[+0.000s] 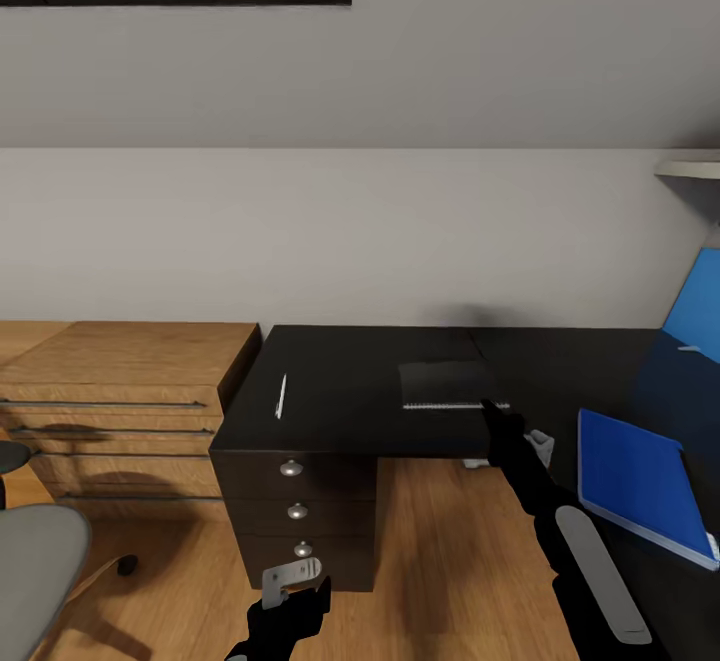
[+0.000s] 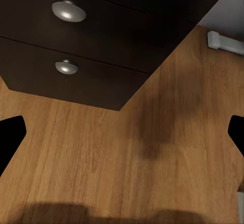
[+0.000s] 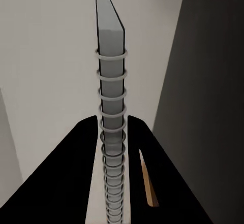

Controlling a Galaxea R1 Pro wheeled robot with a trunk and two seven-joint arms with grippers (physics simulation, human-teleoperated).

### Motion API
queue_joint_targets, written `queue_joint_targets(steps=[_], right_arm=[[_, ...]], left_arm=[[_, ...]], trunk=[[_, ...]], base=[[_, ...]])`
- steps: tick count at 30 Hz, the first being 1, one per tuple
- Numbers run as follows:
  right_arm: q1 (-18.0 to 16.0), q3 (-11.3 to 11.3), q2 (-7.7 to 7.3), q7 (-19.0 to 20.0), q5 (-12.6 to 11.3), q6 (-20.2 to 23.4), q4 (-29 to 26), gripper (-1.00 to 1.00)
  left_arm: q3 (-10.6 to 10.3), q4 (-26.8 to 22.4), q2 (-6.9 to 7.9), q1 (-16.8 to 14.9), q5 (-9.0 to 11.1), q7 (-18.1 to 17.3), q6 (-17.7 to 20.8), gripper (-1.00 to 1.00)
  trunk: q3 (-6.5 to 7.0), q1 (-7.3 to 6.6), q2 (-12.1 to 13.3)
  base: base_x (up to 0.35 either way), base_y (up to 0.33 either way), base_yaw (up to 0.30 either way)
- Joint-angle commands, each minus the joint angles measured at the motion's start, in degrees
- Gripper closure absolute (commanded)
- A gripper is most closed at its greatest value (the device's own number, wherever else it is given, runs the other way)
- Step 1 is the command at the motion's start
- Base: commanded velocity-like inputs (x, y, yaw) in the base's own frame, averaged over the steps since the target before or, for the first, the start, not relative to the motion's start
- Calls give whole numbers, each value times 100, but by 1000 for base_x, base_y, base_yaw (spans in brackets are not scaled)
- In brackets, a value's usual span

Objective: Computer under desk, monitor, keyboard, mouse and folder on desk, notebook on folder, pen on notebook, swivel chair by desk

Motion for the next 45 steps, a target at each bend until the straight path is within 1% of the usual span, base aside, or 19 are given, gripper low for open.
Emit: queue_joint_targets(steps=[1,5,7,9,14,15,18,20,22,25,27,31,36,45], right_arm=[[-3,-18,0,-24,-49,25,-9,100],[1,-107,0,-26,-48,25,-11,100],[0,-243,0,-39,-48,24,-11,100],[-1,-281,0,-44,-48,24,-11,100],[1,-403,0,-54,-48,24,-11,100],[-2,-492,0,-60,-48,24,-11,100],[-1,-538,0,-62,-48,24,-11,100],[-1,-609,0,-65,-48,28,-10,100],[1,-729,0,-119,-56,33,-5,100],[3,-779,0,-176,-65,38,-4,100],[0,-892,0,-206,-71,47,0,100],[0,-1026,0,-217,-73,61,5,100],[1,-1135,0,-220,-74,73,6,100],[-1,-1176,0,-221,-74,61,14,100]], left_arm=[[-8,-9,1,-3,43,43,14,-100],[-10,-8,1,-3,43,43,14,-100],[-10,-7,1,-3,44,43,14,-100],[-10,-6,1,-3,40,43,14,-100],[-10,-2,1,-3,43,41,14,-100],[-10,-1,1,-3,43,41,14,-100],[-10,-1,1,-3,43,41,14,-100],[-10,-1,1,-3,43,40,14,-100],[-10,-1,1,-3,44,41,14,-100],[-10,-1,1,-3,44,42,14,-100],[-10,-1,1,-3,44,41,14,-100],[-10,-1,1,-3,44,36,14,-100],[-10,-1,1,-3,44,34,14,-100],[0,-1,7,-3,37,38,9,-100]], trunk=[[9,-23,38],[62,-111,199],[86,-155,279],[109,-199,359],[77,-199,359],[70,-199,359],[51,-199,359],[38,-199,359],[25,-199,359],[5,-199,359],[-8,-199,359],[-34,-199,359],[-67,-199,359],[-126,-199,359]], base=[[0,0,-86],[0,0,-133],[0,0,-168],[0,0,-177],[0,0,-182],[0,0,-184],[0,0,-184],[0,0,-185],[0,0,-187],[0,0,-188],[0,0,-189],[0,0,-189],[0,0,-189],[0,0,-189]])
